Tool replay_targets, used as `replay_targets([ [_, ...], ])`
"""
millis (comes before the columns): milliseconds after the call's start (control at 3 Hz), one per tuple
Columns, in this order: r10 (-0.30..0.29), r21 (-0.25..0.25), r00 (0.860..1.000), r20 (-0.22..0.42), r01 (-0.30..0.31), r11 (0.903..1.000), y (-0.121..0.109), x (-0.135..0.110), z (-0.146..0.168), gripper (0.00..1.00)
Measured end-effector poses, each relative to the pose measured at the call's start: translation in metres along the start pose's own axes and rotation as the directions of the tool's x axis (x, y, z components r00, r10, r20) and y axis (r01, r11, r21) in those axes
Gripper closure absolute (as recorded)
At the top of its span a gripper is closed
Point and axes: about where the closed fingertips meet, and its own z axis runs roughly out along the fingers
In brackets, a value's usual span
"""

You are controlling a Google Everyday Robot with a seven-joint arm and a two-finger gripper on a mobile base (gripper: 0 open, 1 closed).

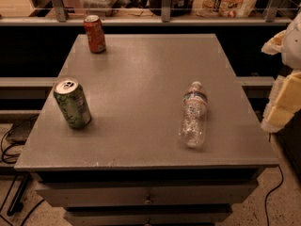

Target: Move water bottle near coke can

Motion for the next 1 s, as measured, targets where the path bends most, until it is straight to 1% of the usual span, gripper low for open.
replay_targets([
  [333,0.0,0.0,1.0,0.0,0.0,1.0,0.0,0.0,0.0,0.0],
  [667,0.077,0.02,0.997,0.005,-0.077,0.9968,-0.006,-0.001,0.002,0.0],
  [1000,0.235,0.03,0.97,0.059,-0.237,0.971,-0.012,-0.008,0.016,0.0],
])
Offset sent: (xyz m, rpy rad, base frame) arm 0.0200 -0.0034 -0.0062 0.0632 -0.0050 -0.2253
